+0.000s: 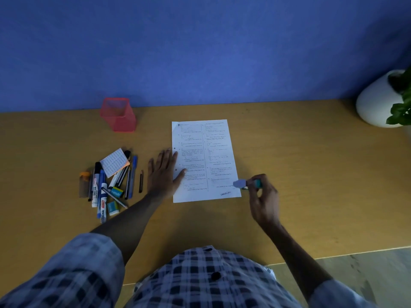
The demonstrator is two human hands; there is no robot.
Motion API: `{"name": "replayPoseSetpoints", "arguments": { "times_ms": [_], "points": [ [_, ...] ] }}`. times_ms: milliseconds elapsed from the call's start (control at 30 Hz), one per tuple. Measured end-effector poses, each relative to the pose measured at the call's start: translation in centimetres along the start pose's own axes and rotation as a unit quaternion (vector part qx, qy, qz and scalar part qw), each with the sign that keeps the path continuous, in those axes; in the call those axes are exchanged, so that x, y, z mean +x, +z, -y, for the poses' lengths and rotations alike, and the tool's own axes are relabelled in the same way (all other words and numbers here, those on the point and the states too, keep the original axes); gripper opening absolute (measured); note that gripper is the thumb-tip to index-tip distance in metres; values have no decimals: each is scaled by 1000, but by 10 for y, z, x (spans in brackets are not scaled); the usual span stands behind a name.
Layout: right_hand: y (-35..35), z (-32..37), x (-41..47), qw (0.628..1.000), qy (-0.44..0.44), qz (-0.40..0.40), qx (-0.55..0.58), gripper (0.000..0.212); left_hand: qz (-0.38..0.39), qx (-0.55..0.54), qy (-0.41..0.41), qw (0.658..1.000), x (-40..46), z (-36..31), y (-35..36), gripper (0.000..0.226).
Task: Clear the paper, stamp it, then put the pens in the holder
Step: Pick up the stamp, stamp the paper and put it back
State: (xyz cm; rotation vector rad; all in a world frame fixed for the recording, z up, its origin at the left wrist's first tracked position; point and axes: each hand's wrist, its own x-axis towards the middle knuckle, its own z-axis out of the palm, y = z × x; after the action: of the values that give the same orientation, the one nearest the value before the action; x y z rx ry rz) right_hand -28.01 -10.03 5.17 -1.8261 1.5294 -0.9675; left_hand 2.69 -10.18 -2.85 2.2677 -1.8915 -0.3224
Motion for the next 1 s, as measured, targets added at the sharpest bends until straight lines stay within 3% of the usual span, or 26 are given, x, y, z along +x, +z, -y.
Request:
{"name": "replayPoseSetpoints", "arguments": {
  "times_ms": [100, 267, 400, 500, 600, 733, 867, 1000],
  "points": [
    [-19, 1, 8, 986, 92, -62, 123, 13, -5, 0, 3, 1000, -1, 0, 0, 72],
    [-33, 3, 22, 936, 217, -80, 267, 16, -1, 8, 3, 1000, 0, 0, 0, 73],
    [-36, 5, 33, 878, 301, -56, 368, 14, -5, 1, 5, 1000, -1, 0, 0, 74],
    [-34, 5, 42, 815, 347, -46, 462, 25, -5, 7, 7, 1000, 0, 0, 1, 75],
    [-34, 7, 51, 752, 363, -34, 549, 27, -9, 13, 7, 1000, 0, 1, 0, 76],
    [-36, 9, 60, 707, 344, -13, 618, 23, -25, -7, 6, 1000, -1, 0, -1, 76],
    [-40, 16, 70, 700, 300, 16, 648, 12, -39, 1, 19, 999, 3, -2, -4, 74],
    [-42, 17, 80, 706, 285, 31, 648, 15, -39, 14, 28, 999, 15, -2, -10, 72]
  ]
}}
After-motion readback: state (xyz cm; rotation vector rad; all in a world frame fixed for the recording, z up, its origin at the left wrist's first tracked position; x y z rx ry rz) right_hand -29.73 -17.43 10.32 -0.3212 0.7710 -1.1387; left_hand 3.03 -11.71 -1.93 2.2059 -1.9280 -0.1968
